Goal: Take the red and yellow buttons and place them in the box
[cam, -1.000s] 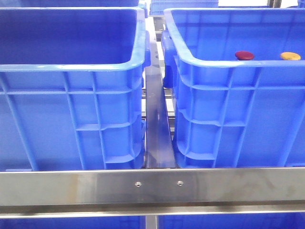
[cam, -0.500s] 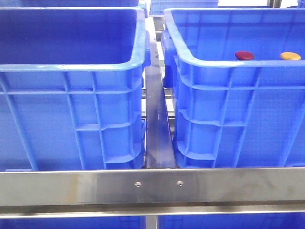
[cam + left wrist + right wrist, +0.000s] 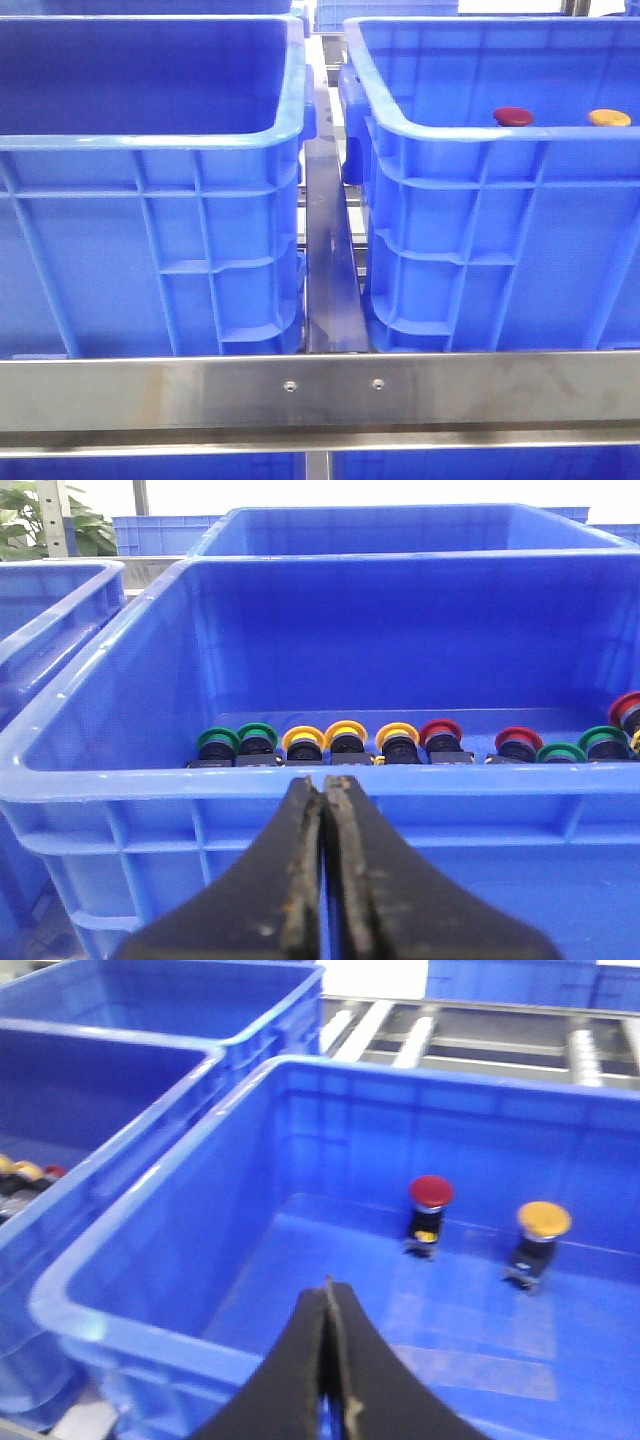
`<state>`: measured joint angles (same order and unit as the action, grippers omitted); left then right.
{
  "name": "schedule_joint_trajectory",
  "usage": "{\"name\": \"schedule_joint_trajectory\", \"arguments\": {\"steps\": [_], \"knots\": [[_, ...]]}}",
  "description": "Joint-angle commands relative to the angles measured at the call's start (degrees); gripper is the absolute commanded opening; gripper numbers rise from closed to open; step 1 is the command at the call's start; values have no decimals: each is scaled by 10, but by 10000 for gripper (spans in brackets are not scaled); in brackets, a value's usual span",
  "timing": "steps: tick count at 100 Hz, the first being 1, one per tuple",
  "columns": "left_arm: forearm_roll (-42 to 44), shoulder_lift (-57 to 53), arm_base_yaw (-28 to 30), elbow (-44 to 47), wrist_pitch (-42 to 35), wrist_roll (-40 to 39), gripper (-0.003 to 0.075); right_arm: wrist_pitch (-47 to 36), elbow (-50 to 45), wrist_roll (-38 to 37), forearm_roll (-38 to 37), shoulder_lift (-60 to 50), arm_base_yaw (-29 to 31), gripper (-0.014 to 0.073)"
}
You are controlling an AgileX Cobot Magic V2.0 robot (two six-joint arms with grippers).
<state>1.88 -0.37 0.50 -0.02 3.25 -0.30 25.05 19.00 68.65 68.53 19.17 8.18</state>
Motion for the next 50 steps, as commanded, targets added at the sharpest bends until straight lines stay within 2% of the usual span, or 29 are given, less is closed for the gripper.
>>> {"name": "schedule_joint_trajectory", "arguments": {"steps": [1,12,22,33,41,50], "knots": [[0,-17,1,30,-41,-6,-20,-33,15,-8,5,3,2,-69],[0,-17,1,30,-41,-6,-20,-47,15,-68,-60,-2,2,-69],[0,-17,1,30,-41,-6,-20,-89,15,-169,-152,-8,2,-69],[0,-17,1,30,-41,-6,-20,-150,15,-298,-273,-10,-1,-69],[0,-17,1,30,-41,-6,-20,-178,15,-412,-400,-10,-12,-69],[0,-17,1,30,-41,-6,-20,-209,10,-516,-510,-15,-29,-69]]}}
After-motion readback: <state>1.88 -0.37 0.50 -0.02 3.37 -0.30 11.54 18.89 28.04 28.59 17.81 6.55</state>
